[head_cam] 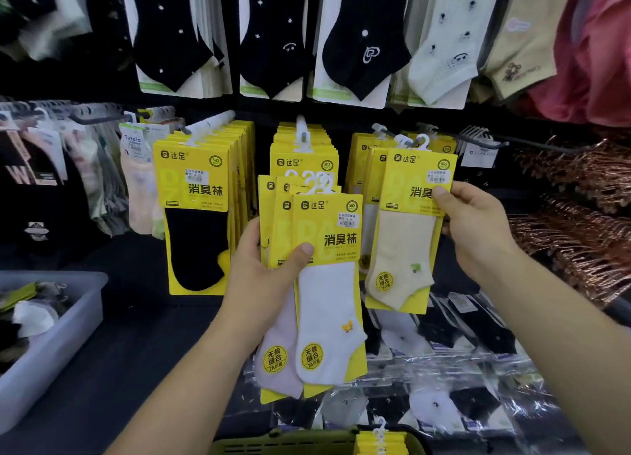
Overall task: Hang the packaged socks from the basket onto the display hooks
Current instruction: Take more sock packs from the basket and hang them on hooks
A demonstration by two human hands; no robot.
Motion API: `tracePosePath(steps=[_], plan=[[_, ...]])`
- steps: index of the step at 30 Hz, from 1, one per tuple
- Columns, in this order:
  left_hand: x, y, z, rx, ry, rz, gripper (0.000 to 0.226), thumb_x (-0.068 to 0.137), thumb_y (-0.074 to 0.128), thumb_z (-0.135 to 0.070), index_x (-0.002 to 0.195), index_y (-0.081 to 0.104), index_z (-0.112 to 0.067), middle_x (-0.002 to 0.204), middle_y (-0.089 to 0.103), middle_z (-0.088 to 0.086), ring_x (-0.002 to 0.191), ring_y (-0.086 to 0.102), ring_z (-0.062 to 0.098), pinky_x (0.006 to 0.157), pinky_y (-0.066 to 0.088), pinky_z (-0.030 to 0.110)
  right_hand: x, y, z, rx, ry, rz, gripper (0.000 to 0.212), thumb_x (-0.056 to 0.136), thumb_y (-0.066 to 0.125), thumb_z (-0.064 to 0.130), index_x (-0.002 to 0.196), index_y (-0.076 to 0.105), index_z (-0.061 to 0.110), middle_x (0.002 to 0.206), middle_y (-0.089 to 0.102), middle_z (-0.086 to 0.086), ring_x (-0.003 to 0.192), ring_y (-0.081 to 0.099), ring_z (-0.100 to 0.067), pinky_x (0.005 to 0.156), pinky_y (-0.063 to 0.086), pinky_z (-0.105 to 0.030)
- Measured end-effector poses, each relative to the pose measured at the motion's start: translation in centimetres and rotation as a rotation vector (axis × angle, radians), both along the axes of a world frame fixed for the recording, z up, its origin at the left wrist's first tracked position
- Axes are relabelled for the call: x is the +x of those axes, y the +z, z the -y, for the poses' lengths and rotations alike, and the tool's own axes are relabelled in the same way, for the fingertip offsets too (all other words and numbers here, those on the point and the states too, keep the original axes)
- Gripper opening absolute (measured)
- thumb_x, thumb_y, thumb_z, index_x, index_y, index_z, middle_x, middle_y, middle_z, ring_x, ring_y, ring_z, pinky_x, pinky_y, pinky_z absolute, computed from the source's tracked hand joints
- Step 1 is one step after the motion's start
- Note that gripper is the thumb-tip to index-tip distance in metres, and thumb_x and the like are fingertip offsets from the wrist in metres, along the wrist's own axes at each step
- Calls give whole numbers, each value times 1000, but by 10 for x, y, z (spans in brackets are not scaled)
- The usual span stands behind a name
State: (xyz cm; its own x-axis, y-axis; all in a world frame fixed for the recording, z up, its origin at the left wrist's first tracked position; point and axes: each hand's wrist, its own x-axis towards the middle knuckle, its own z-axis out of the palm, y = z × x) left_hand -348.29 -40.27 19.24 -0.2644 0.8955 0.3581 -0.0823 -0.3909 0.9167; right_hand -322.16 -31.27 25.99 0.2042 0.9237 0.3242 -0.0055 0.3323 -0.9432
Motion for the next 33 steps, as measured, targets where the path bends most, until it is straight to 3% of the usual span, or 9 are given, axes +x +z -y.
tracePosePath(steps=[5,10,13,16,18,22,24,27,33], plan=[[0,1,1,11,0,0,52,74,81,-37,123,63,-31,114,81,-8,106,78,14,82,64,26,-7,0,-10,-21,16,80,11,98,63,18,99,73,19,95,77,5,83,71,-5,63,51,-16],[1,2,2,15,-2,3,50,74,82,-37,121,64,-33,114,81,-9,106,78,14,82,64,26,-10,-3,-21,-56,-80,96,11,91,73,27,82,72,21,69,70,17,56,59,10,48,42,-9],[3,2,3,12,-12,15,45,79,81,-32,120,63,-33,114,81,-9,106,78,14,81,64,26,-11,-8,-26,-91,-163,124,15,87,77,32,85,70,18,82,66,7,73,59,-2,62,44,-19],[4,3,3,14,-18,18,48,76,81,-36,120,63,-34,115,80,-10,107,78,13,82,64,26,-18,-10,-17,-72,-267,176,23,87,76,33,91,68,12,82,62,5,75,56,-7,62,41,-19],[4,3,3,13,-21,19,48,76,81,-35,120,62,-34,115,80,-11,106,78,12,81,63,25,-26,-10,-1,-61,-205,191,25,89,72,36,85,68,12,78,61,4,72,56,-8,62,41,-19],[8,3,3,15,-19,6,43,83,82,-27,120,62,-34,112,81,-13,103,78,10,78,62,22,-50,-8,42,-97,166,204,46,78,71,59,84,72,13,77,70,5,68,62,-3,57,47,-18],[11,4,5,26,-26,11,45,79,82,-31,119,62,-31,110,81,-14,101,78,8,76,62,20,-60,-11,52,-83,237,225,43,75,76,50,88,72,9,75,73,5,60,62,1,50,44,-11],[15,2,6,34,-52,35,48,76,83,-30,120,62,-27,111,81,-11,101,79,11,76,62,21,-64,-17,54,-102,258,163,22,86,76,22,95,70,4,75,74,1,55,62,1,46,42,-11],[14,1,6,16,-59,63,48,79,81,-31,122,63,-24,114,81,-7,108,77,15,82,62,24,-49,-26,44,-165,260,92,19,92,70,23,104,70,8,90,77,-2,67,67,-7,49,45,-18]])
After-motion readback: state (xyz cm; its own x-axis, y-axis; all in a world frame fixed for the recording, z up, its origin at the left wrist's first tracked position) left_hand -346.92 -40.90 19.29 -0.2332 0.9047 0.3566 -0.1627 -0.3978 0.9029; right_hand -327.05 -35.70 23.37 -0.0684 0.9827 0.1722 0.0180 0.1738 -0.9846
